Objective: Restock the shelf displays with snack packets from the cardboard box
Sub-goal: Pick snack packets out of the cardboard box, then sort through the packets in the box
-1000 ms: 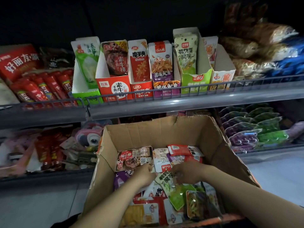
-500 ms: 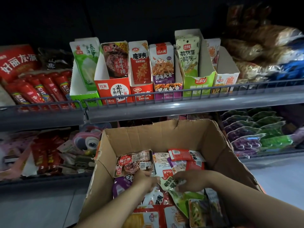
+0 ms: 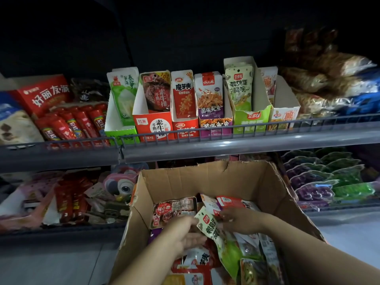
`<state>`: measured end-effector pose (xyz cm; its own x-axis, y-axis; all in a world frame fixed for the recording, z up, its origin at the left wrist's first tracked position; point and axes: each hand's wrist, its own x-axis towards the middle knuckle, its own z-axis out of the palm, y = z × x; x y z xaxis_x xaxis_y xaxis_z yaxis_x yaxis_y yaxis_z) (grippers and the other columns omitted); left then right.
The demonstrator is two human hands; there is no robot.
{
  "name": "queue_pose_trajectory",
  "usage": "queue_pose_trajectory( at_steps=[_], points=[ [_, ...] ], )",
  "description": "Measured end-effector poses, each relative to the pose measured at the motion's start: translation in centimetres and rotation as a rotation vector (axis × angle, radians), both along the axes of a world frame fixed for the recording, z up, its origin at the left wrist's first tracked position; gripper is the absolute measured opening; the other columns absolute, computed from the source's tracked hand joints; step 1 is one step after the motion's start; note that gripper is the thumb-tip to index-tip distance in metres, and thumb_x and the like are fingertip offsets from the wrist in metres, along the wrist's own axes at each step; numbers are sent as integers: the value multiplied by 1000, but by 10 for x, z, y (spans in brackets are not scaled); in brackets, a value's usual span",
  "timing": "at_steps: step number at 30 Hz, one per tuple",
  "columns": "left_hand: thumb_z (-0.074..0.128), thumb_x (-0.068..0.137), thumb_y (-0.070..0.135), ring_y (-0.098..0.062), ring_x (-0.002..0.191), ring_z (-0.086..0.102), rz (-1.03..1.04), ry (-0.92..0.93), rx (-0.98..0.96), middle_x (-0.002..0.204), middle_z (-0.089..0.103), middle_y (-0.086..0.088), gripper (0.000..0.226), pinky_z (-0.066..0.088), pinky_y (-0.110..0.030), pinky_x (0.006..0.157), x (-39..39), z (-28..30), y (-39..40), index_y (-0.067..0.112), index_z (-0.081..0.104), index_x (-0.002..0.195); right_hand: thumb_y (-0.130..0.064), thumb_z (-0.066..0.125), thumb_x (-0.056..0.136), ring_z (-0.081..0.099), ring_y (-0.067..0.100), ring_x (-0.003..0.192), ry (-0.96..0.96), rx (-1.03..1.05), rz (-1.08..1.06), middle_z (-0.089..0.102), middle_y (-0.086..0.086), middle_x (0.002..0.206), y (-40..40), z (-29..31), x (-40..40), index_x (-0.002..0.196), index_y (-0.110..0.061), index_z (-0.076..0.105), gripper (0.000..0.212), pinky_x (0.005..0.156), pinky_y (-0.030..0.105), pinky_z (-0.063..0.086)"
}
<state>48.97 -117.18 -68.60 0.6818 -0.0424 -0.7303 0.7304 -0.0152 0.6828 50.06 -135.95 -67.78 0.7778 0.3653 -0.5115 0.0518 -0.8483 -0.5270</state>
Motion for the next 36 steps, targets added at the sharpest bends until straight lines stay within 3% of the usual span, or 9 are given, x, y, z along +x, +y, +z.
queue_pose_trajectory(
  at_steps=[6,9,14,19,23,27,31,34,36],
  points=[
    [49,96,4,-23,56,67,47,-180,-78,83,68,-15,8,50,-24,37,-4,45,6,7,56,97,-40,51,95,62,10,94,-4,262,-175,67,-5,110,2,16,1,116,-16,62,35,77,17,48],
    [51,96,7,-25,66,66,97,-239,-115,87,67,-15,6,52,-24,40,2,65,8,8,56,97,-40,60,90,67,16,90,-45,372,-307,72,2,98,0,28,7,97,-12,69,30,87,32,52],
    [55,94,11,-28,81,65,203,-305,-229,99,65,-16,8,58,-27,50,14,99,0,7,57,100,-34,65,87,58,14,65,-200,581,-508,66,0,69,0,56,15,65,-18,62,28,64,25,46],
    [57,93,19,-26,81,66,138,-381,-249,100,66,-17,14,57,-26,50,35,131,-16,8,58,101,-33,64,88,67,28,72,-383,712,-615,72,13,81,-7,79,18,73,-11,68,27,72,42,55],
    [59,92,21,-24,77,66,132,-454,-220,99,67,-15,13,56,-25,49,55,161,-34,10,59,98,-34,65,87,66,15,63,-485,825,-676,72,2,69,-18,107,23,70,-13,69,26,62,28,53],
    [61,91,23,-23,80,67,100,-554,-175,100,67,-10,17,58,-26,53,74,188,-57,10,60,102,-32,62,89,67,14,73,-598,900,-734,72,-2,75,-32,121,33,77,-16,70,22,68,29,51],
    [61,91,25,-21,83,68,124,-674,-158,100,66,-7,25,58,-25,55,93,214,-78,11,61,112,-28,53,95,60,6,97,-723,823,-803,66,-11,103,-48,124,43,111,-21,66,22,82,23,46],
    [61,92,26,-21,95,66,184,-774,-162,104,65,-6,27,58,-25,55,111,237,-91,11,60,114,-27,50,96,53,13,115,-766,787,-841,61,-6,121,-58,124,52,126,-22,58,32,99,35,43],
    [60,92,27,-22,106,63,202,-825,-160,112,64,-7,27,57,-23,53,123,251,-100,11,60,114,-29,49,95,46,21,122,-900,585,-823,57,-5,128,-63,122,58,131,-25,54,36,103,44,37]
  ],
)
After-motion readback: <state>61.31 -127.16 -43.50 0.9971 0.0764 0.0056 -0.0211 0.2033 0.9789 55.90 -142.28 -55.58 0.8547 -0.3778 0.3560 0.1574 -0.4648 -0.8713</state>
